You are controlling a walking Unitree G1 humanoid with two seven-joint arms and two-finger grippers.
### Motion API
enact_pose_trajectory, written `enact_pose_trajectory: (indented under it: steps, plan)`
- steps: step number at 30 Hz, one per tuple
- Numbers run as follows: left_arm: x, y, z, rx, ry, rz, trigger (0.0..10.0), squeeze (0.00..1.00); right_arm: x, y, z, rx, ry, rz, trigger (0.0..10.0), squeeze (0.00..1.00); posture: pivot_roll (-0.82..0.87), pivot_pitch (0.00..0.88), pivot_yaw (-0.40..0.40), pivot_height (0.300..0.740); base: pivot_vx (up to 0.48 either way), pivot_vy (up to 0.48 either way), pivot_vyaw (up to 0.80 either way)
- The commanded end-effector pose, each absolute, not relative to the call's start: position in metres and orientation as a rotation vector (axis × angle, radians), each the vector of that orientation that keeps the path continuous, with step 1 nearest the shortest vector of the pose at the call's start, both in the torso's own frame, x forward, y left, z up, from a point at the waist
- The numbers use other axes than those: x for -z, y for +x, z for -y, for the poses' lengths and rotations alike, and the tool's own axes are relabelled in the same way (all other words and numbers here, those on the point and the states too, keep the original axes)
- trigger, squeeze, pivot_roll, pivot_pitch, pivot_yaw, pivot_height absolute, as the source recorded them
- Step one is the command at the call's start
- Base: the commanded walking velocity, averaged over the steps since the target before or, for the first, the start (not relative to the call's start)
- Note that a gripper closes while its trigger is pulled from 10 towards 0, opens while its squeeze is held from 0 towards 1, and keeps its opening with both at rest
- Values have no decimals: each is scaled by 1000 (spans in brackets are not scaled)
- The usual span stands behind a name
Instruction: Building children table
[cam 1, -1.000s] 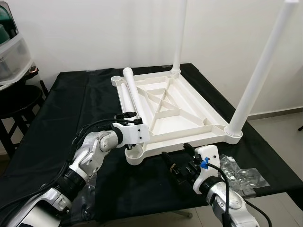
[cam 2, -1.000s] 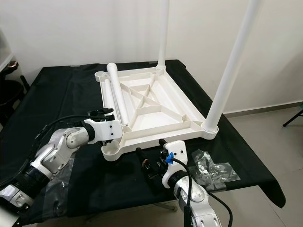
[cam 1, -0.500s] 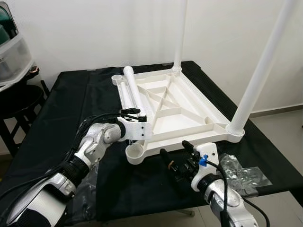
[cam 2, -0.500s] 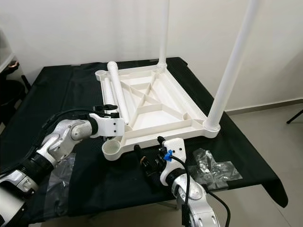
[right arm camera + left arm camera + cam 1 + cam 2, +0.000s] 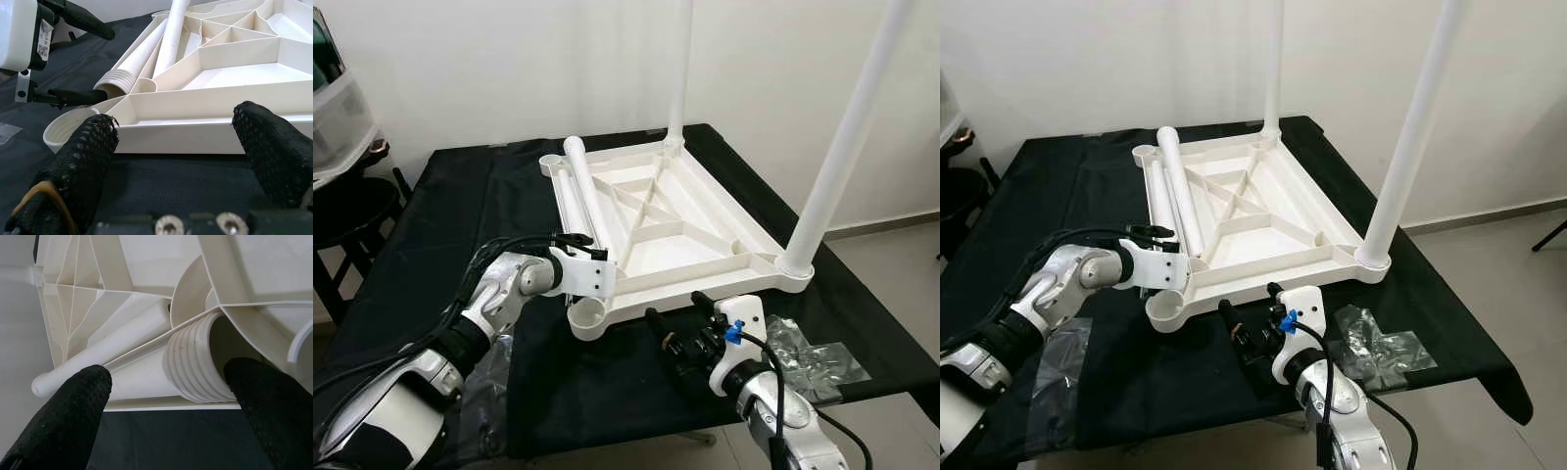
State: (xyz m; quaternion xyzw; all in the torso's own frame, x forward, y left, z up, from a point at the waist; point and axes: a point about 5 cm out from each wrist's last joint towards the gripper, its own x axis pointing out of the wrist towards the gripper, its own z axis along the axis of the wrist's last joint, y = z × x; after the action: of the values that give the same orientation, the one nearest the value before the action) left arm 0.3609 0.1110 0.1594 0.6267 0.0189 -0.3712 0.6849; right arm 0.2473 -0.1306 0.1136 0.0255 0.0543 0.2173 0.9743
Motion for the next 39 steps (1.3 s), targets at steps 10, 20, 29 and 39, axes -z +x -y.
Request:
enact_pose_trajectory:
  steps: [10, 20, 29, 39]
  plan:
    - [-157, 374, -120, 669, 1413, -105, 10000, 0, -120, 249, 127, -447, 49, -99, 10000, 0, -65, 41, 24, 740, 0, 0, 0]
    - [-145, 372, -90, 628, 1289, -122, 10000, 0, -125, 250, 125, -442, 52, -88, 10000, 0, -72, 40, 26, 740, 0, 0, 0]
    - [-139, 369, -76, 651, 1290, -94, 0, 0, -126, 251, 125, -434, 55, -88, 10000, 0, -73, 40, 29, 740, 0, 0, 0]
    - [-134, 373, -85, 575, 1324, -110, 0, 0, -129, 251, 125, -424, 60, -80, 10000, 0, -78, 43, 32, 740, 0, 0, 0]
